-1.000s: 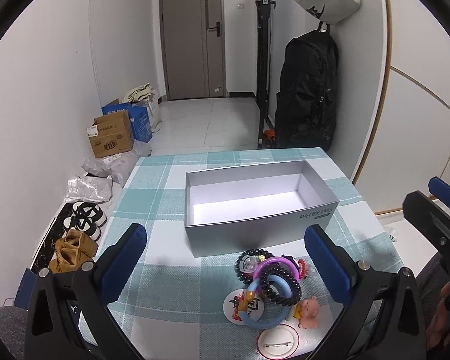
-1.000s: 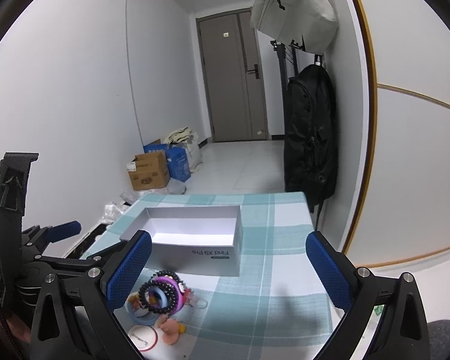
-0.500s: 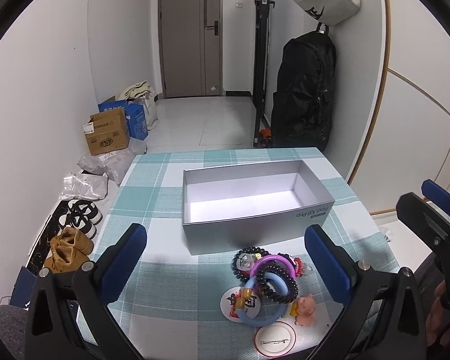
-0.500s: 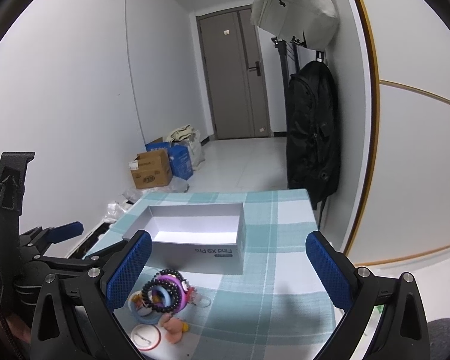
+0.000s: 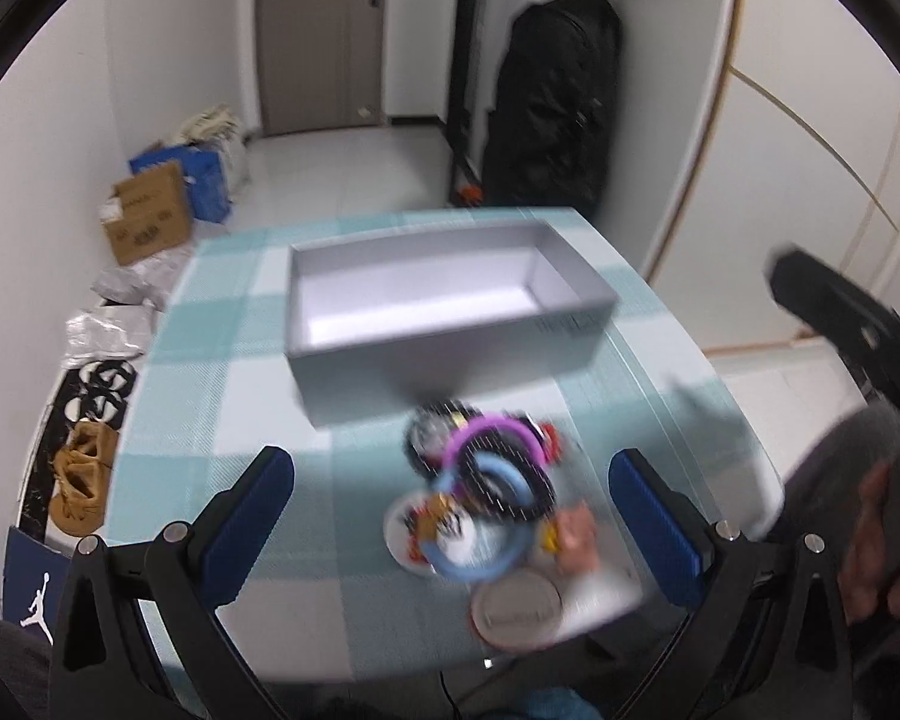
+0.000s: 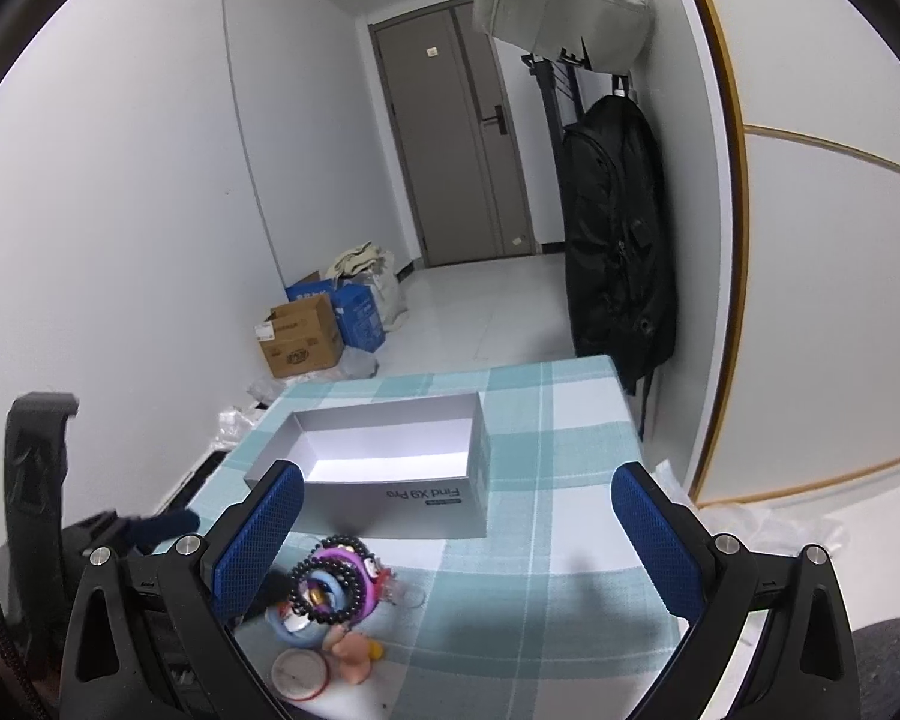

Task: Organize jewelry
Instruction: 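Grasp the white pin badge with the left tool while the right tool grasps the pink pig figurine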

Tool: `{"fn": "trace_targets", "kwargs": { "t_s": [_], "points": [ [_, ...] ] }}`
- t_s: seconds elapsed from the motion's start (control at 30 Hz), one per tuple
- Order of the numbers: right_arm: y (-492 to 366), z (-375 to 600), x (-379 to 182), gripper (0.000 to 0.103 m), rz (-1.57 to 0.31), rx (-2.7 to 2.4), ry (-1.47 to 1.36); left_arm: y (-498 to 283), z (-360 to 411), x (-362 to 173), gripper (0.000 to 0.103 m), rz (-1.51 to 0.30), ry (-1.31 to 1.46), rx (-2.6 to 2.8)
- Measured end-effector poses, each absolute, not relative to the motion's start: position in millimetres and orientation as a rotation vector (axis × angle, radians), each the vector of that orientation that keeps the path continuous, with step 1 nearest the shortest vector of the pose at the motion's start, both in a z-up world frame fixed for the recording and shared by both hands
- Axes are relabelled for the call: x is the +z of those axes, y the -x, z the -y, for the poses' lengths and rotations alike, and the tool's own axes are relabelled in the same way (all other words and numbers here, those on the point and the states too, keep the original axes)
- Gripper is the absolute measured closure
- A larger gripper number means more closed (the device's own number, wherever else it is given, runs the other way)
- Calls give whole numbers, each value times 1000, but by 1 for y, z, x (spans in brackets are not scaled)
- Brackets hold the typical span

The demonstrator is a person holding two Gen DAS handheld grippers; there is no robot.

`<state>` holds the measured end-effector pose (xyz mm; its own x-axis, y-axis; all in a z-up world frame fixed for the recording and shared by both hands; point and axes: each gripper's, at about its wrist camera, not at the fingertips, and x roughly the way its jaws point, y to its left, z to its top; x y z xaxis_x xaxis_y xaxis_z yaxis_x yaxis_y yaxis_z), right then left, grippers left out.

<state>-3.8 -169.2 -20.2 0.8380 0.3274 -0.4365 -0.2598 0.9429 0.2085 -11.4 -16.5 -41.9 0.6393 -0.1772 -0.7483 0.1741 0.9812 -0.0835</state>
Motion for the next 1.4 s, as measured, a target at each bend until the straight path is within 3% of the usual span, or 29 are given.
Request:
{"fn": "trace_targets", "kwargs": {
  "t_s": [0.27,0.33,0.47,0.57,0.6,0.67,0.83,1.17,1.4],
  "points": [
    [-7,183,-28,0,-553,256,-206,29,38,-65,1,-989,-131,-288],
    [-8,184,-29,0,-562,254,-216,29,38,-71,11,-1028,-134,-298],
    [-8,184,-28,0,-566,252,-213,24,39,-79,16,-1077,-129,-286],
    [-9,186,-28,0,-568,250,-219,21,40,-79,29,-1093,-120,-283],
    [-9,187,-28,0,-570,248,-222,21,41,-81,37,-1103,-126,-284],
    [-10,188,-29,0,-574,245,-227,23,44,-80,41,-1098,-147,-286],
    [-10,190,-28,0,-579,238,-234,25,44,-80,65,-1089,-151,-322],
    [-11,188,-31,0,-602,233,-224,16,37,-78,65,-1095,-119,-349],
    [-19,183,-45,0,-728,261,-238,14,19,-63,65,-1074,26,-385]
  ]
}}
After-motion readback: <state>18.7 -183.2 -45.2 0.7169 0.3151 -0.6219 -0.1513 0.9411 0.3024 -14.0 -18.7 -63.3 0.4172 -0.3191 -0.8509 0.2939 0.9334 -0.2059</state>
